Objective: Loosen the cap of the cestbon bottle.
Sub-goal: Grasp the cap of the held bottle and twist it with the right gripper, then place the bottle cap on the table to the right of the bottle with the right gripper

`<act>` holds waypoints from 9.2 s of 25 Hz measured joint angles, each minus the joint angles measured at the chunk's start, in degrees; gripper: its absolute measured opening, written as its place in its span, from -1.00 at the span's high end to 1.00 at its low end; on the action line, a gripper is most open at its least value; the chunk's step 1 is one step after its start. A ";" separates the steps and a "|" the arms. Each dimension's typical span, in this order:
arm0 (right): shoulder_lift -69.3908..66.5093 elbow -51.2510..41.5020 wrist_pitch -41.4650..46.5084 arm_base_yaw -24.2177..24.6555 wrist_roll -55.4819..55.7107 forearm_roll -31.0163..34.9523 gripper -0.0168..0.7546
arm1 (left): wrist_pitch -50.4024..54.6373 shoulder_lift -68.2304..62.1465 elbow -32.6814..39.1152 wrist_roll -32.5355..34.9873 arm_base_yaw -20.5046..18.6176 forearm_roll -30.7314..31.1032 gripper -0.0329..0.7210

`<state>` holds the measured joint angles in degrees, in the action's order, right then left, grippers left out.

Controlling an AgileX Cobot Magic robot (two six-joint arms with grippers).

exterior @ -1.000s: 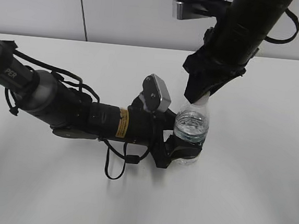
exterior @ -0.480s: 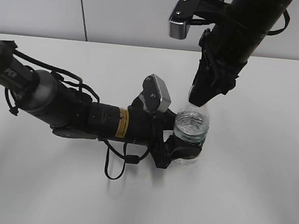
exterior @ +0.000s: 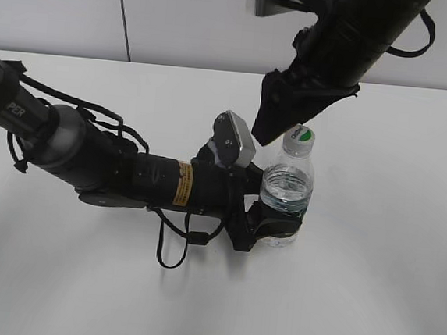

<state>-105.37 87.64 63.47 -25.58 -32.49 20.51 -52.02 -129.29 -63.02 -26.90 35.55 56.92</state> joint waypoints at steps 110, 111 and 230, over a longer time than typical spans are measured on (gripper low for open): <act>2.71 0.01 -0.31 -0.20 40.90 -4.59 -0.73 | 0.04 0.00 0.00 0.00 0.00 -0.01 -0.45; 2.71 0.01 -0.16 -0.20 41.96 -4.59 -0.72 | 0.04 0.00 0.00 0.00 0.00 -0.01 -0.45; 11.25 -4.77 4.27 19.75 15.67 -16.61 0.19 | 0.09 0.00 0.00 0.00 0.00 -0.02 -0.45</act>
<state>-94.12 82.86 67.74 -5.83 -16.81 3.90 -51.93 -129.29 -63.02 -26.90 35.55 56.90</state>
